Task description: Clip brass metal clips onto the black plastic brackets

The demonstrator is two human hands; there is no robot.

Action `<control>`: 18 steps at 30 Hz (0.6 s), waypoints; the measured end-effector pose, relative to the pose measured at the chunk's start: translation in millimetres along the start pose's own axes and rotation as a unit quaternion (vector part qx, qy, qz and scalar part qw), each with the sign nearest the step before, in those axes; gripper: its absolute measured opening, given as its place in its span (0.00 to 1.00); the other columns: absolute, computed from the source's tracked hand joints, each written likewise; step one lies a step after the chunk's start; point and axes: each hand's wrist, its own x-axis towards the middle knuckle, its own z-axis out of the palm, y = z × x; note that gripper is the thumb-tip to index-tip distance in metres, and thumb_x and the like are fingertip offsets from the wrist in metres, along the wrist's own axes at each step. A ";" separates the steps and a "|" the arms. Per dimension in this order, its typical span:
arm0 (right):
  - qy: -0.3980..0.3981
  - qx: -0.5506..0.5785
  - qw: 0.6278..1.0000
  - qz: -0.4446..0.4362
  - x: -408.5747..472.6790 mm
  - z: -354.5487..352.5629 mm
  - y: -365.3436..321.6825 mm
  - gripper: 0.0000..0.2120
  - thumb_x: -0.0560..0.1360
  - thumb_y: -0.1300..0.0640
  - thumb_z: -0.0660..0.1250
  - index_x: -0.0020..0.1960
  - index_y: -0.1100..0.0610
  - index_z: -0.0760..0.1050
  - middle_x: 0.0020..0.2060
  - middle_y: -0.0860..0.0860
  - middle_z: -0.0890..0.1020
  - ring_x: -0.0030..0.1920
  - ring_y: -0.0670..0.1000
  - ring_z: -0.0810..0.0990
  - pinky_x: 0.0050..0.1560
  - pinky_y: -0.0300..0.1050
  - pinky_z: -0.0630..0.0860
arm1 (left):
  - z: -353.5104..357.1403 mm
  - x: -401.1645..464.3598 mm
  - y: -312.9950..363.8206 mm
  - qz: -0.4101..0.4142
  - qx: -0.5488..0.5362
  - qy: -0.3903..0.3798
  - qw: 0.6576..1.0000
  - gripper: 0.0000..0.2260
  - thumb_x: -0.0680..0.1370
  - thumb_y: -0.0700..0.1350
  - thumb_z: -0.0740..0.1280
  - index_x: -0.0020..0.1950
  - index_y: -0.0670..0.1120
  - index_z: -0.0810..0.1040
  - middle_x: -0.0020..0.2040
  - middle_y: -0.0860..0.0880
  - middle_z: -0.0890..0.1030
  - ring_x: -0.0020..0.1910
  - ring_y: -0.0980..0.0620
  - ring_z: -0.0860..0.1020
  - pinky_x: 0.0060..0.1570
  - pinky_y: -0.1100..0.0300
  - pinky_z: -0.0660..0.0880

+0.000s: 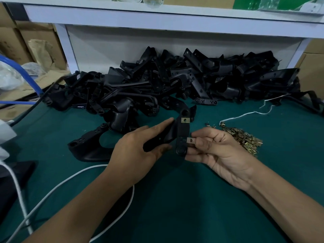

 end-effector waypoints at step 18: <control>-0.029 -0.004 0.999 0.039 -1.1 8.2 12.1 0.33 0.69 0.57 0.82 0.64 0.73 0.72 0.53 0.71 0.83 0.47 0.64 0.87 0.49 0.56 0.85 | 1.8 -1.9 11.0 0.072 0.105 0.020 0.992 0.31 0.78 0.51 0.71 0.77 0.68 0.65 0.42 0.56 0.73 0.40 0.55 0.75 0.36 0.53 0.77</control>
